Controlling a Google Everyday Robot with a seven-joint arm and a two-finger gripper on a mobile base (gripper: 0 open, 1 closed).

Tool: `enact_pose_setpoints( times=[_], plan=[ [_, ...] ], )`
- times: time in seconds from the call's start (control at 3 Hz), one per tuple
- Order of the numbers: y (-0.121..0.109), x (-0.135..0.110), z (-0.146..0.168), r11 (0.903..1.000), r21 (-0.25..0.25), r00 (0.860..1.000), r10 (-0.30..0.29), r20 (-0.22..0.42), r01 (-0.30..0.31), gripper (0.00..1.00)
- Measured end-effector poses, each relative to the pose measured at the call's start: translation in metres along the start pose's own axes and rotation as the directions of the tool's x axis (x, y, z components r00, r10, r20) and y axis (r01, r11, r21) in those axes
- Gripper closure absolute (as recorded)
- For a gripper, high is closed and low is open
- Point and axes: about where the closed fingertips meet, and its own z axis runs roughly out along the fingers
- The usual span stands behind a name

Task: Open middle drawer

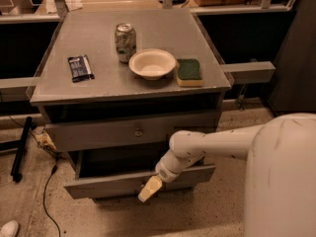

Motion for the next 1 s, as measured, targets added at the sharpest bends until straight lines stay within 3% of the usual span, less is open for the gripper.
enact_pose_setpoints(
  times=[1.0],
  plan=[
    [-0.0020, -0.0014, -0.0016, 1.0000, -0.006, 1.000, 0.006, -0.002, -0.006, 0.00]
  ],
)
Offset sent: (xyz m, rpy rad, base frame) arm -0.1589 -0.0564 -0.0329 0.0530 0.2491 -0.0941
